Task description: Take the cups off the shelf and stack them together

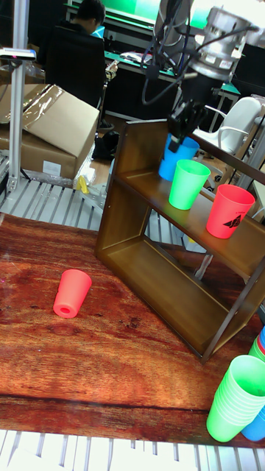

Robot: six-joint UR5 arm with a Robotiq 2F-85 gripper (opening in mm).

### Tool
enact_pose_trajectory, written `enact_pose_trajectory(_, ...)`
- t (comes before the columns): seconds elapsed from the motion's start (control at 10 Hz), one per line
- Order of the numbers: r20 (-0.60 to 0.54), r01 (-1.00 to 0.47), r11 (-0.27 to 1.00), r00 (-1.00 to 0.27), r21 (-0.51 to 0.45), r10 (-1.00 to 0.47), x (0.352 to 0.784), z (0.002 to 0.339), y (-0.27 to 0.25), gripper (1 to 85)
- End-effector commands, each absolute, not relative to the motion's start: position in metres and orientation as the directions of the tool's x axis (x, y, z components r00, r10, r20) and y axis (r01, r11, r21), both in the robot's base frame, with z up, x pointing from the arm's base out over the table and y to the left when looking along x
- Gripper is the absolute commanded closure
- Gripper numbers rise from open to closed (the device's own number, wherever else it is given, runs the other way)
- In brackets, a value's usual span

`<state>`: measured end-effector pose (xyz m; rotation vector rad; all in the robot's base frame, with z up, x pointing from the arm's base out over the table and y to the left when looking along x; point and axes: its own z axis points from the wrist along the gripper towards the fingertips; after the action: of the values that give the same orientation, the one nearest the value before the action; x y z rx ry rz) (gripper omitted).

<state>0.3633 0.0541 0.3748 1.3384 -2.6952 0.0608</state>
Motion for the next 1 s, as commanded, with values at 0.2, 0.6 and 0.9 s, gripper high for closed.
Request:
enact_pose_trajectory(0.2,0.232,-0.944,0.283,-0.317,-0.169,-0.920,0.437,0.398,-0.005,84.3)
enact_pose_trajectory(0.6,0.204,-0.949,0.155,-0.215,-0.274,-0.955,0.494,0.369,-0.020,84.3)
enact_pose_trajectory(0.9,0.176,-0.945,0.171,-0.225,-0.278,-0.958,0.502,0.354,-0.017,84.3)
